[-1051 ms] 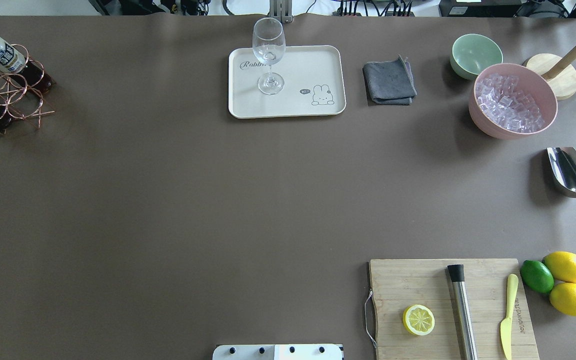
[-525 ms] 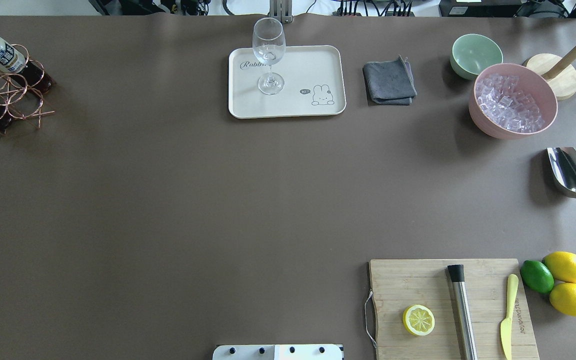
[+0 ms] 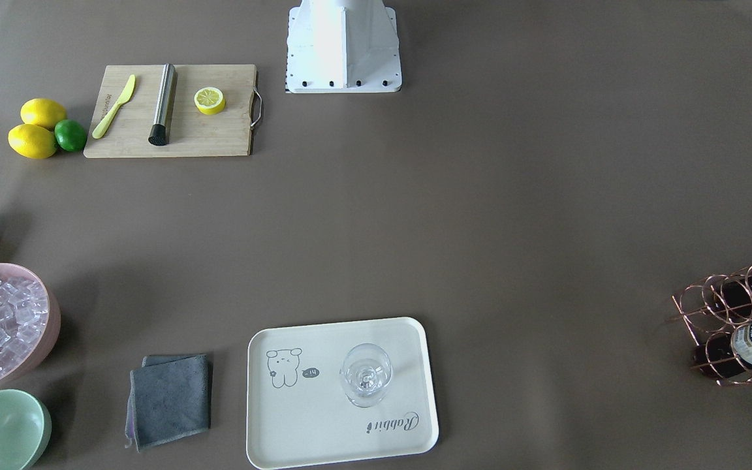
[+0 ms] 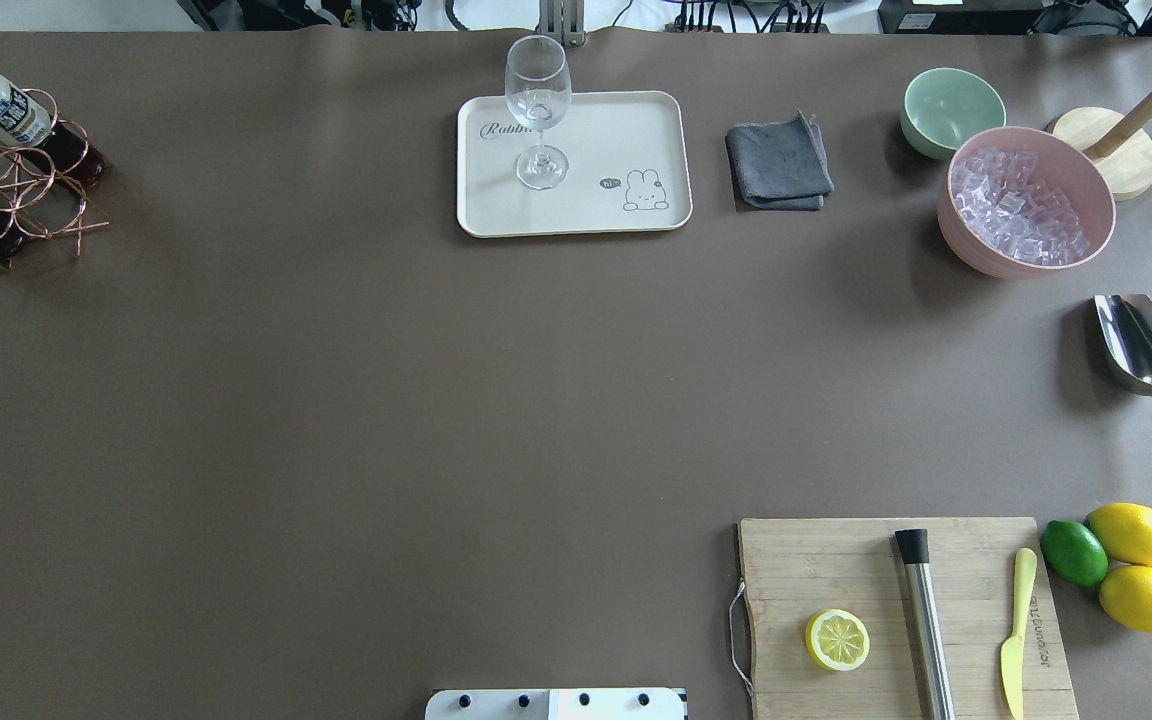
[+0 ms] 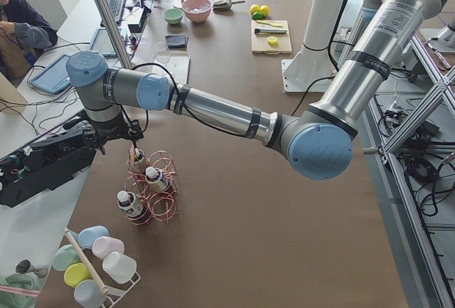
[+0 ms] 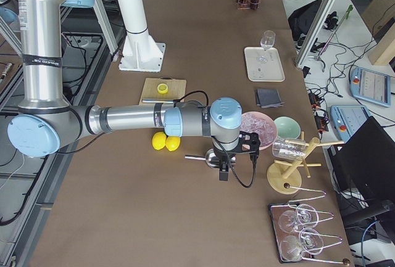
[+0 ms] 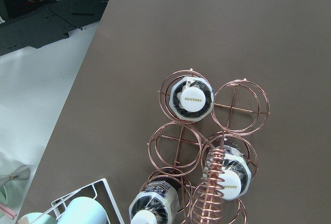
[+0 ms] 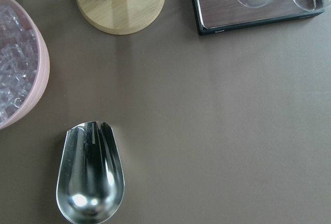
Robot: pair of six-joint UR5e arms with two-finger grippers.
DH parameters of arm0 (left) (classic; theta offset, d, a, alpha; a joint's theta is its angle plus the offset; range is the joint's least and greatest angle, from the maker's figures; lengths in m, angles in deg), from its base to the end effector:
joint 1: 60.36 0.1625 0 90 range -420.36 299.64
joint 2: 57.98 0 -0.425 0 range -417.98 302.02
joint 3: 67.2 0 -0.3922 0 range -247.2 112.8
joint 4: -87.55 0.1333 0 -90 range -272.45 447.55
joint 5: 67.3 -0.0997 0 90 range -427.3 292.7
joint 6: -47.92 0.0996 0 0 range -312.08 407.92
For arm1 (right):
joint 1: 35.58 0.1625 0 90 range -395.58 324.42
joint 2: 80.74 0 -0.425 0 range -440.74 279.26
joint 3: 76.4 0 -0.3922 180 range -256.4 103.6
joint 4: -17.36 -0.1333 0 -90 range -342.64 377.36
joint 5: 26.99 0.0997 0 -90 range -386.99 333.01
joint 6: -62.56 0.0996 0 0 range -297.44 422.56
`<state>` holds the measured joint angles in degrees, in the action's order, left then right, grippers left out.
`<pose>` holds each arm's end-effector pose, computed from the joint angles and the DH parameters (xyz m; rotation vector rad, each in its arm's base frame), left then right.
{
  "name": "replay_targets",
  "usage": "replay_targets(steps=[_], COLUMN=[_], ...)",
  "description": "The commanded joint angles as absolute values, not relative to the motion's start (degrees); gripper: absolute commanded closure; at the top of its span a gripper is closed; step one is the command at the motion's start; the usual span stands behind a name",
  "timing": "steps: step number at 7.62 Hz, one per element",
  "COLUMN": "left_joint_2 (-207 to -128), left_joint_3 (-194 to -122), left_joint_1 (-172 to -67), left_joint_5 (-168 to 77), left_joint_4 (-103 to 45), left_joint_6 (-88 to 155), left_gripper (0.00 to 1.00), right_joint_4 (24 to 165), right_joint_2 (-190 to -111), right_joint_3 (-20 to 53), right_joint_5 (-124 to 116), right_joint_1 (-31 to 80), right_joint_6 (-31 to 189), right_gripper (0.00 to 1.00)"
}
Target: Take tea from basket to plate
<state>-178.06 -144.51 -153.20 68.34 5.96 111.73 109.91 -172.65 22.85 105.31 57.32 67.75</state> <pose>-0.0965 -0.6927 0.4663 0.5901 0.6133 1.0653 0.0905 -0.4764 0.6022 0.0650 -0.7396 0.1038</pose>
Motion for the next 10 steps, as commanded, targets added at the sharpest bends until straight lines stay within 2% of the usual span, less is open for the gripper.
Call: replay_targets(steps=[1, 4, 10], left_joint_2=[-177.8, -175.0, -174.7], left_joint_3=[-142.9, -145.0, -144.6], left_joint_1=[-152.6, -151.8, -150.5], left_joint_5=[68.9, 72.5, 72.7], left_joint_4=[5.6, 5.7, 5.9], left_joint_6=[113.9, 114.9, 114.2], left_gripper=[0.07, 0.06, 0.06], right_joint_4=[109.9, 109.9, 109.9], right_joint_2=[-172.8, -172.8, -172.9], right_joint_3=[22.9, 22.9, 23.0], right_joint_5=[105.4, 105.4, 105.4], right_joint_1=[57.3, 57.7, 57.8], right_joint_6=[67.8, 67.8, 67.8], right_gripper=[0.00, 0.00, 0.00])
